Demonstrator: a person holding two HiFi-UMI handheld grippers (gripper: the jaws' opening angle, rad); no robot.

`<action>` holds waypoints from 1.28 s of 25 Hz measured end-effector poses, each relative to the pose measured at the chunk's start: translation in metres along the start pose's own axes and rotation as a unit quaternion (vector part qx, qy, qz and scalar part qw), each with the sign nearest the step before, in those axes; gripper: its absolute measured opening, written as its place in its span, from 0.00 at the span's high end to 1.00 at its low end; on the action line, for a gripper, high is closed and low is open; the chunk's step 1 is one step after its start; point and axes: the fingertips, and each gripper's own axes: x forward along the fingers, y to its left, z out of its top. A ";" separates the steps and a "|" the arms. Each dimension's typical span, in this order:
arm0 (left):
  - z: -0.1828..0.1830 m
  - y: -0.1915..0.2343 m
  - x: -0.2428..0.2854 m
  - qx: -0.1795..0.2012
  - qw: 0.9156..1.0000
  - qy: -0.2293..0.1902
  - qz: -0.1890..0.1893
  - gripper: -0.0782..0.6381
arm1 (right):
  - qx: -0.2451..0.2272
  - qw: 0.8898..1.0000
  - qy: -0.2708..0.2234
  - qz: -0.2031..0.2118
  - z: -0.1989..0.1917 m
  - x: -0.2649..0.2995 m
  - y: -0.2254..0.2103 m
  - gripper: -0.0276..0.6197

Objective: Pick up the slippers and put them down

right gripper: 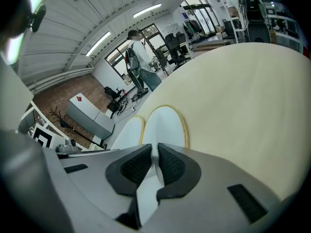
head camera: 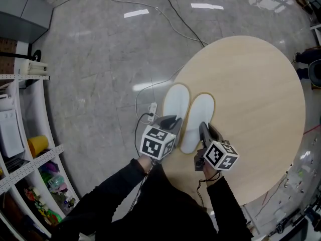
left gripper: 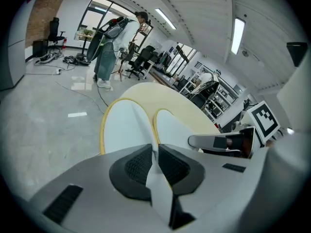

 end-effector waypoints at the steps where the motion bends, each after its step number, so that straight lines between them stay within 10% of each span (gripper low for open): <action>1: 0.000 0.000 -0.002 0.000 1.000 -0.002 0.004 0.84 | -0.005 1.000 -0.001 -0.001 0.000 -0.001 0.001 0.91; 8: -0.002 0.010 -0.012 -0.001 0.999 -0.011 0.035 0.73 | -0.041 0.999 0.010 -0.008 -0.004 -0.002 0.007 0.69; 32: -0.041 -0.072 -0.062 0.018 0.999 -0.026 0.014 0.64 | 0.046 0.998 -0.029 0.005 -0.076 -0.126 -0.023 0.68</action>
